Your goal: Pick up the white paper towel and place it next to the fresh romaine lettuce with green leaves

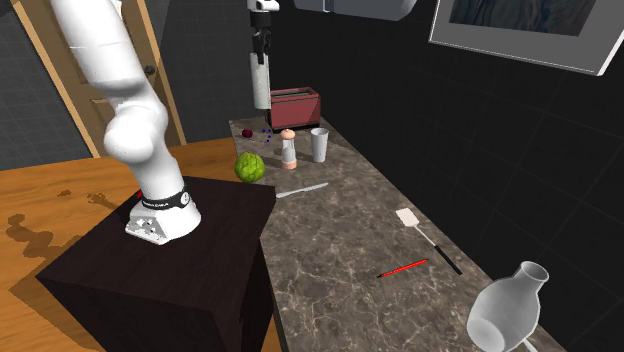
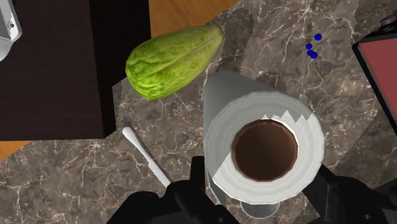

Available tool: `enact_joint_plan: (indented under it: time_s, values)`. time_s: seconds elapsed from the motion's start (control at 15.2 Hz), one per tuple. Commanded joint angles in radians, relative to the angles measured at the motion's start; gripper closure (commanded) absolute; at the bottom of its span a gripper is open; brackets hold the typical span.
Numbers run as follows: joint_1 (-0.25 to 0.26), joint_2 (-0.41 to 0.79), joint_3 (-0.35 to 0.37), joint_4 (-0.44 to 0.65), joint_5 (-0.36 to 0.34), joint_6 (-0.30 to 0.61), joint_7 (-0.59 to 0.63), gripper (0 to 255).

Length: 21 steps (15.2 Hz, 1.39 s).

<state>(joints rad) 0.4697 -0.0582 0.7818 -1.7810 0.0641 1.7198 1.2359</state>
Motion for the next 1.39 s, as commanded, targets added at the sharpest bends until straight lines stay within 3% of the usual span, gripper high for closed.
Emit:
enact_joint_plan:
  time_s: [0.0,0.33,0.66,1.32]
  values:
    - [0.025,0.032,0.034,0.027,-0.021,-0.002,0.065,255]
    - [0.114,0.162,0.11,0.132,-0.119,-0.02,0.242,255]
    - [0.267,0.33,0.14,0.28,-0.252,-0.064,0.421,255]
    - [0.248,0.323,0.133,0.138,-0.25,0.073,0.42,255]
